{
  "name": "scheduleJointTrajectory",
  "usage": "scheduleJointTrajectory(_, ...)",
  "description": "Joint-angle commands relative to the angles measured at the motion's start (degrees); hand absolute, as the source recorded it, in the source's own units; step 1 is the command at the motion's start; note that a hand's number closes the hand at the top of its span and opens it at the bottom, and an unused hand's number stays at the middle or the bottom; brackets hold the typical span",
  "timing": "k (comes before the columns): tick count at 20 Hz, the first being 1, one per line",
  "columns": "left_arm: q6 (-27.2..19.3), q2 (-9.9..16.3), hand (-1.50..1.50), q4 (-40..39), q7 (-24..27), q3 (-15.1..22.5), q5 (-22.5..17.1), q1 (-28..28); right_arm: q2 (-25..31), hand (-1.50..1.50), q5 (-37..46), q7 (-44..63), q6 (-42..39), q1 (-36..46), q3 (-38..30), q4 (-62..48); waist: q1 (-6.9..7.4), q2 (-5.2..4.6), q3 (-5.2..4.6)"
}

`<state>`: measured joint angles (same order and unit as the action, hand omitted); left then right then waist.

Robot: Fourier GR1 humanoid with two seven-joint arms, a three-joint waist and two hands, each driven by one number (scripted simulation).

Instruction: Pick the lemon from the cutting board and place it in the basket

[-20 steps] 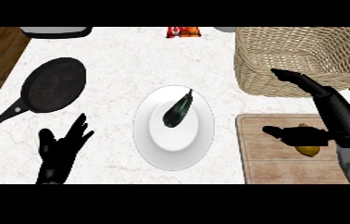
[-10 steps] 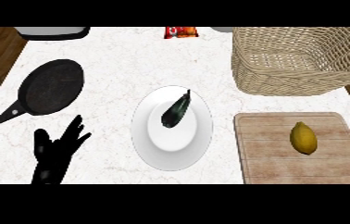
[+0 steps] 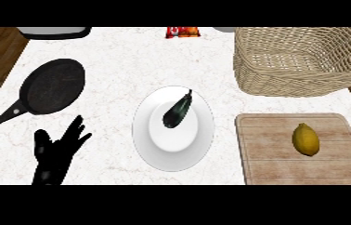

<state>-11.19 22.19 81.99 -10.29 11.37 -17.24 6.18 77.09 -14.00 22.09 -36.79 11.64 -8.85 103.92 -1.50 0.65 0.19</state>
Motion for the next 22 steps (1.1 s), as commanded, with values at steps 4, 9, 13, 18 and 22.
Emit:
scheduleJointTrajectory(4,1.94,0.17,0.0,-2.74,-1.44,-0.28,0.36,2.15,1.34,-1.5,-0.82,-0.97,-9.77,-5.12,-7.67,-0.89,0.21,-0.35,-0.18)
scheduleJointTrajectory(9,2.47,0.07,0.0,0.23,-4.74,-0.5,0.62,0.87,-3.83,-1.5,0.69,-0.62,-11.15,-7.03,-10.72,0.9,0.88,-0.47,-0.19)
scheduleJointTrajectory(13,1.64,-1.32,0.0,-1.71,-3.69,-0.6,2.01,0.14,-12.85,-1.5,11.52,-3.8,-5.36,-9.14,-5.43,1.92,1.88,-0.8,-0.14)
scheduleJointTrajectory(18,2.57,-1.48,0.0,-0.76,-5.22,-1.37,1.73,0.76,-19.72,-1.5,16.83,-5.09,-3.89,-14.44,-5.32,7.17,1.1,-0.58,-0.14)
scheduleJointTrajectory(22,3.49,-2.69,0.0,-2.91,-2.43,-1.51,3.42,0.22,-21.54,-1.5,20.49,-6.11,-3.4,-6.07,-1.1,-0.3,2.13,-0.8,-0.19)
